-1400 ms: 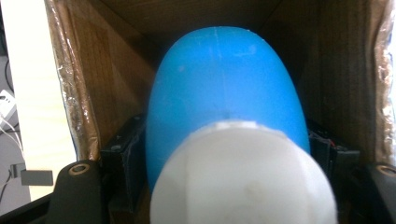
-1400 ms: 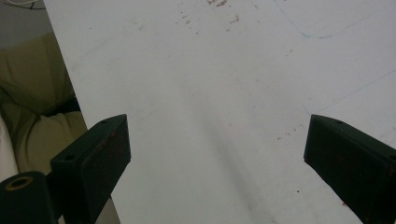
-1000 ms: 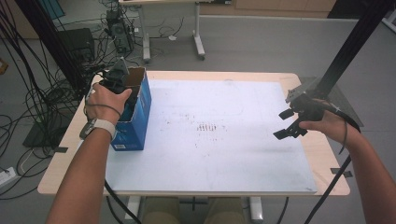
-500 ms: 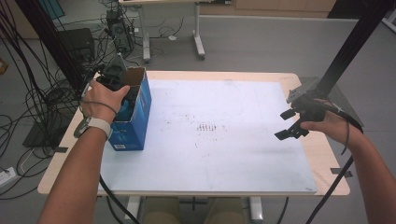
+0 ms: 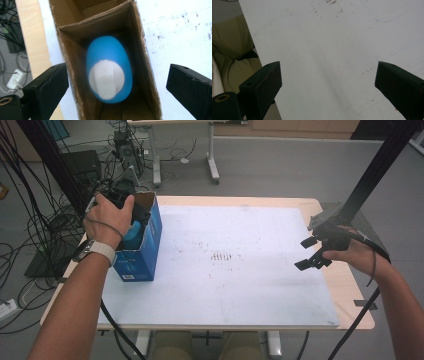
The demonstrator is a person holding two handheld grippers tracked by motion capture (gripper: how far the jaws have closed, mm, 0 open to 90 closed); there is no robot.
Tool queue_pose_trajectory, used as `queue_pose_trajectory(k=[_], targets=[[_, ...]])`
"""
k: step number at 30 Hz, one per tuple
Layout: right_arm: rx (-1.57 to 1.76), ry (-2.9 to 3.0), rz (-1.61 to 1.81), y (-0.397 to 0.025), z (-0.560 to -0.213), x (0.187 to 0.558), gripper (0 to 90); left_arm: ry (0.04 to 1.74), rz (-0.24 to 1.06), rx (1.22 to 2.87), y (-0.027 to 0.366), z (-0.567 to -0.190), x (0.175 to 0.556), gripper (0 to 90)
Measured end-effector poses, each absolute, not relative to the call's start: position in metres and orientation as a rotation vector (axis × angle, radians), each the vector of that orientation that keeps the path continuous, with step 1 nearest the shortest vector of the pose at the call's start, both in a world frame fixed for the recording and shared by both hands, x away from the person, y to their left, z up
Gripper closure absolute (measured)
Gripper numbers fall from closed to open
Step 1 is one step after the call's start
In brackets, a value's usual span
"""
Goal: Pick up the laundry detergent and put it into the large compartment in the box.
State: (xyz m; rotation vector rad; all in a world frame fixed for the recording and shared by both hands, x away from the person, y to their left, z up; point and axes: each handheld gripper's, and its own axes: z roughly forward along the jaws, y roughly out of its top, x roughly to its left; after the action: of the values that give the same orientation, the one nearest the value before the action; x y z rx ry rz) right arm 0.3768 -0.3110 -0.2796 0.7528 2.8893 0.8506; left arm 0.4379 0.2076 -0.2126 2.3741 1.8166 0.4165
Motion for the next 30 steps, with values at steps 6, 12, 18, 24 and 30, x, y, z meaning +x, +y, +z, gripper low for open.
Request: queue_pose_trajectory(k=[6, 12, 18, 24, 30], targets=[[0.761, 2.886, 0.848, -0.312, -0.279, 0.375, 7.2, 1.769, 0.442, 2.404, 0.2, -0.198, 0.434, 4.3], [0.757, 2.88, 0.849, -0.313, -0.276, 0.373, 7.2, 1.678, 0.453, 2.415, 0.192, -0.186, 0.427, 4.3], [0.76, 2.88, 0.845, -0.313, -0.275, 0.372, 7.2, 1.517, 0.487, 2.468, 0.181, -0.17, 0.418, 4.3], [0.761, 2.879, 0.846, -0.311, -0.274, 0.372, 7.2, 1.363, 0.438, 2.538, 0.165, -0.16, 0.412, 4.4], [0.761, 2.881, 0.843, -0.31, -0.273, 0.371, 7.2, 1.266, 0.381, 2.573, 0.153, -0.157, 0.41, 4.3]])
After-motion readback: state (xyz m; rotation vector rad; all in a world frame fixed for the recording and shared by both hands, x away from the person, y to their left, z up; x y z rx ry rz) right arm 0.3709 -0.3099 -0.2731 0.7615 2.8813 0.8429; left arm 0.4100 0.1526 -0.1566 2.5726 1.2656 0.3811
